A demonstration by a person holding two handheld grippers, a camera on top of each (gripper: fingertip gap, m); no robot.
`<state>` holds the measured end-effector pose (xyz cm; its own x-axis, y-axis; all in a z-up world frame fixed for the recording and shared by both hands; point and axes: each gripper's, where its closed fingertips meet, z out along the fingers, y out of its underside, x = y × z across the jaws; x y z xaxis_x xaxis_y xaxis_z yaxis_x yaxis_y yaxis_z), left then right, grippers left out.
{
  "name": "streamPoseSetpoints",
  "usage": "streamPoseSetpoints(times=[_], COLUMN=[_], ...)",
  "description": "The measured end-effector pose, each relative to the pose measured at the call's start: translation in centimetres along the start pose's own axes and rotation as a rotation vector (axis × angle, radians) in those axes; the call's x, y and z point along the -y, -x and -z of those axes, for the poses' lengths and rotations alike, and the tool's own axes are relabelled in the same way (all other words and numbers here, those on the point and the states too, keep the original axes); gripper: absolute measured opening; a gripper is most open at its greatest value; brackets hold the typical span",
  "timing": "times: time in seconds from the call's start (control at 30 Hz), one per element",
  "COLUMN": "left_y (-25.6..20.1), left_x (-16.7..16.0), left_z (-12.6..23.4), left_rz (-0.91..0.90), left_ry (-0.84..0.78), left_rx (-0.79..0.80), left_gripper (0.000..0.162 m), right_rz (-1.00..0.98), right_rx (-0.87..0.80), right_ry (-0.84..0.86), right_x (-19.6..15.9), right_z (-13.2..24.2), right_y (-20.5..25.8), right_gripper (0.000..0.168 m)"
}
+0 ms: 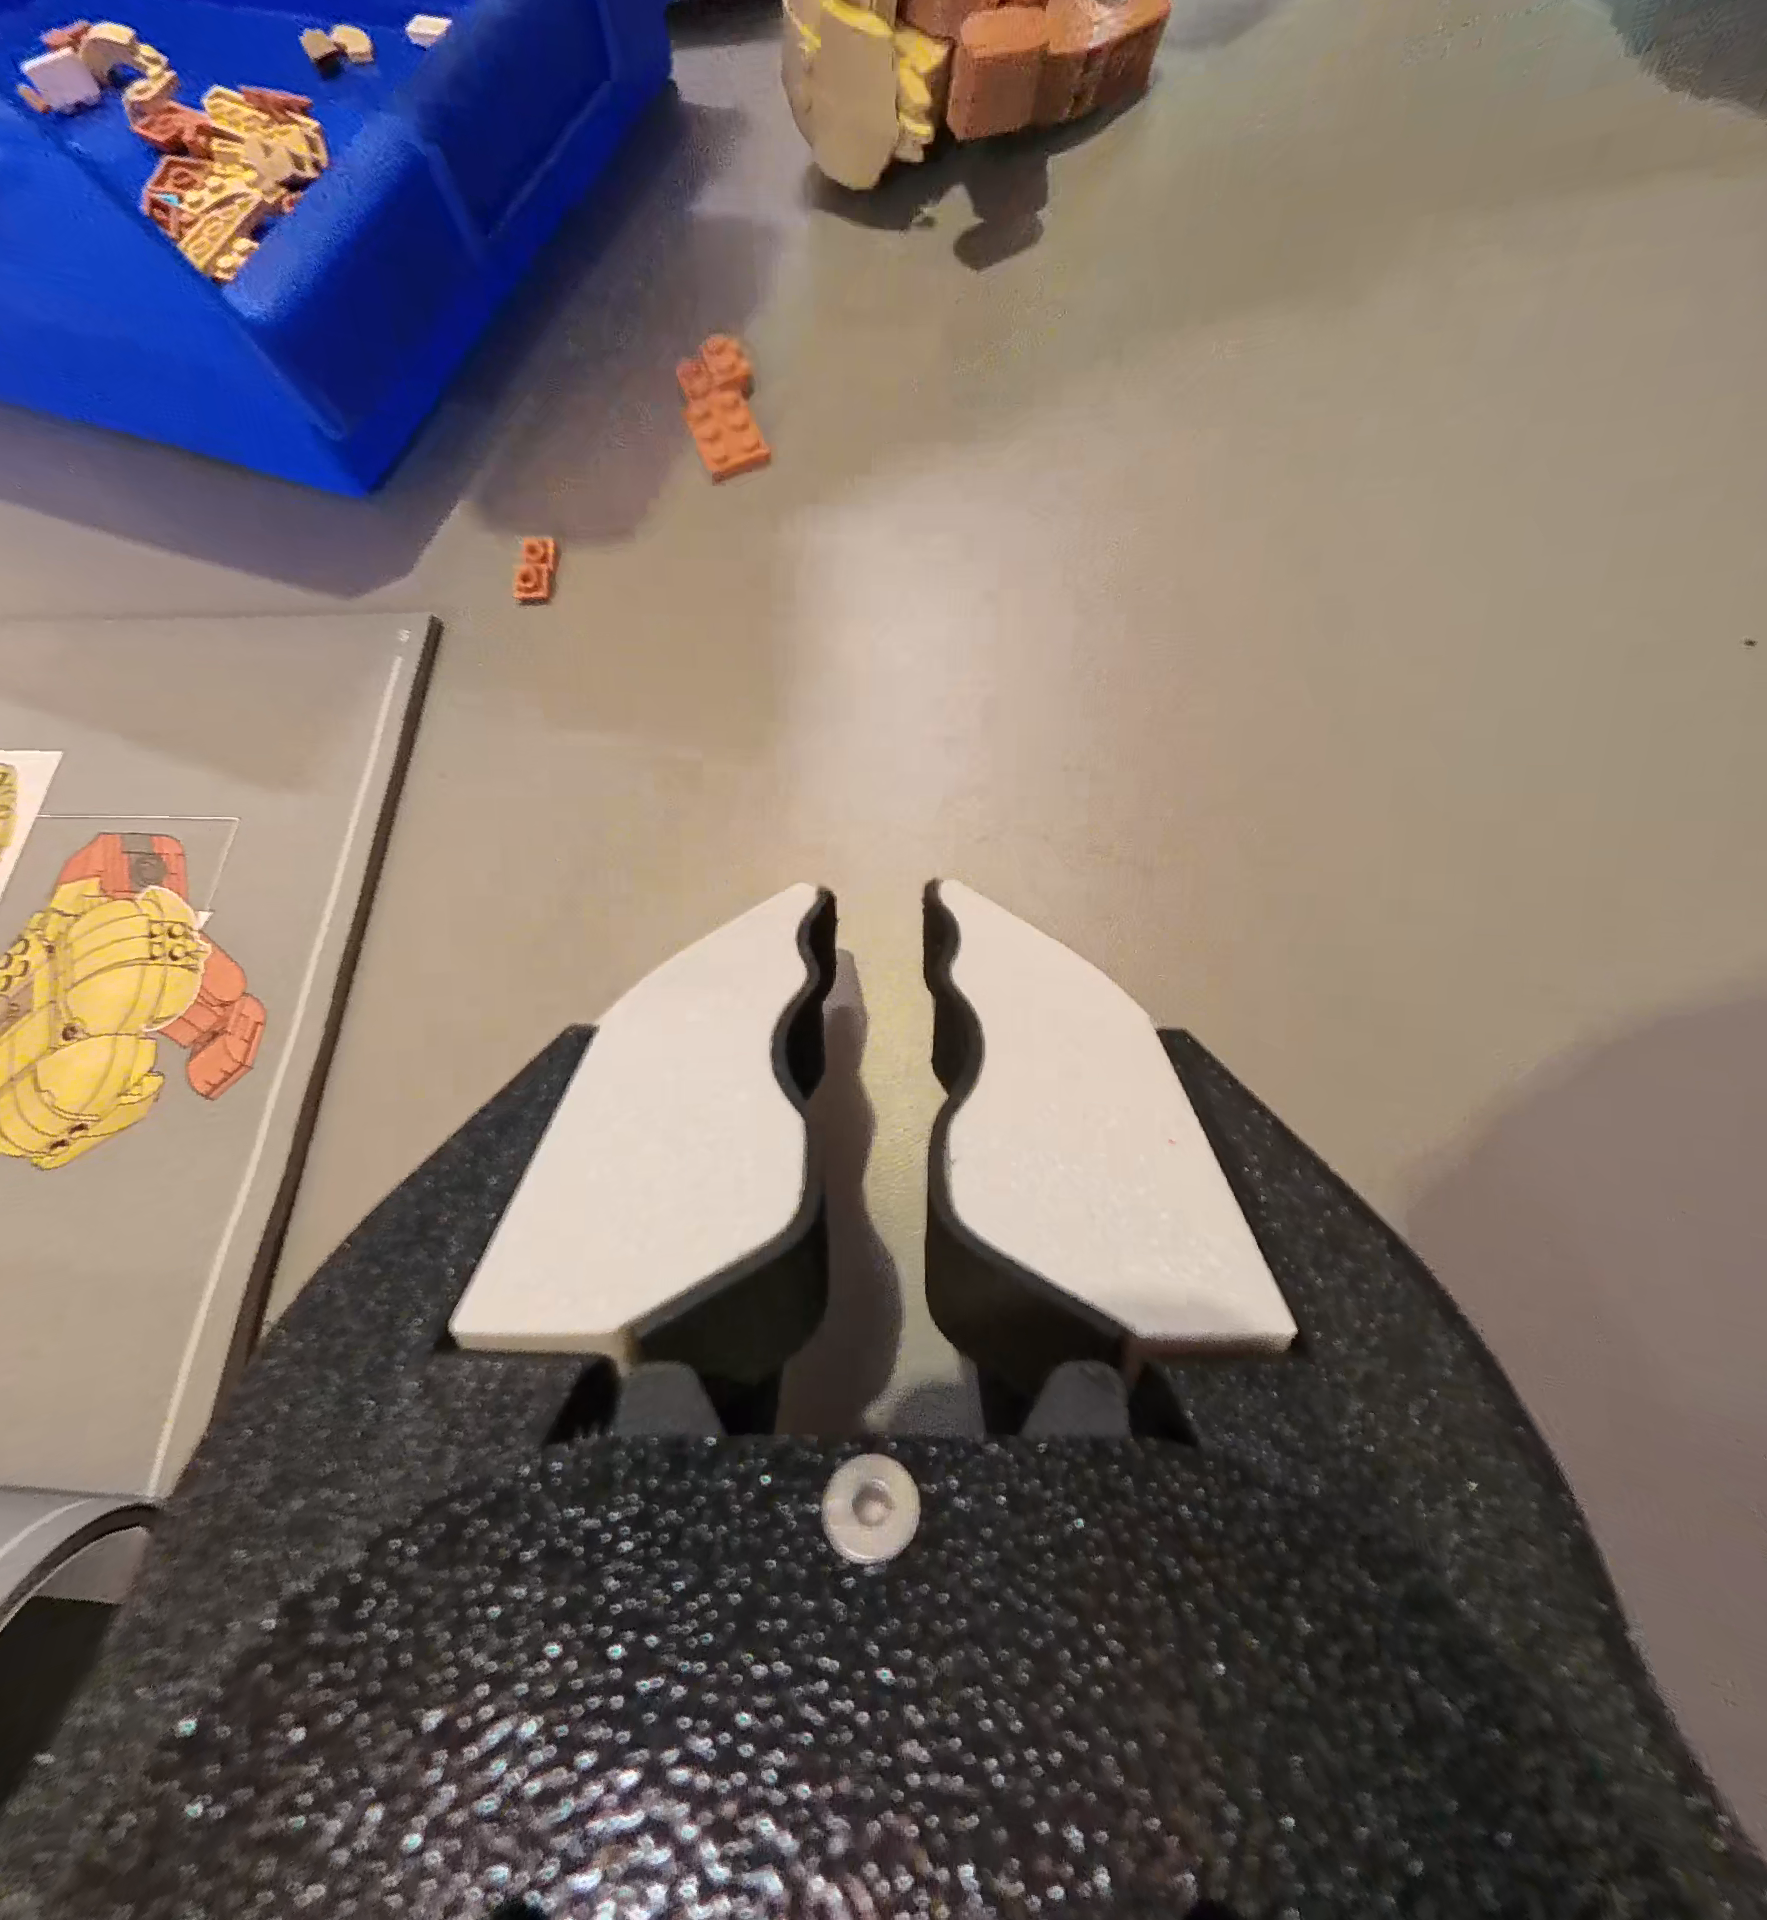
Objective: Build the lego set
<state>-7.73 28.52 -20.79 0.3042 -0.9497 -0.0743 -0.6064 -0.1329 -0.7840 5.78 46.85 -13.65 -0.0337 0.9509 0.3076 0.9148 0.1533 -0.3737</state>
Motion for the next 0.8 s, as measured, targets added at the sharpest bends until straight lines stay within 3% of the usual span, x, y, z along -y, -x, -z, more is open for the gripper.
streamPoseSetpoints(times=[0.07,0.13,0.43,0.8], left_y=[-0.1,0.0,-0.1,-0.1], left_x=[-0.1,-0.1,0.0,0.0], left_z=[0.0,-0.1,0.0,0.0], left_rz=[-0.011,-0.014,-0.011,-0.004], left_ry=[0.005,0.007,0.002,-0.001], left_rx=[0.005,0.011,-0.001,-0.002], left_gripper=[0.016,0.016,0.016,0.016], right_rz=[0.076,0.112,0.05,-0.003], right_rx=[0.07,0.09,0.161,0.165], right_ry=[0.177,0.245,0.271,0.267], right_x=[-3.2,-4.5,-5.4,-5.6], right_z=[-3.2,-5.3,-8.5,-8.8], right_y=[-1.3,-2.3,-3.5,-4.3], right_gripper=[0.028,0.028,0.018,0.01])
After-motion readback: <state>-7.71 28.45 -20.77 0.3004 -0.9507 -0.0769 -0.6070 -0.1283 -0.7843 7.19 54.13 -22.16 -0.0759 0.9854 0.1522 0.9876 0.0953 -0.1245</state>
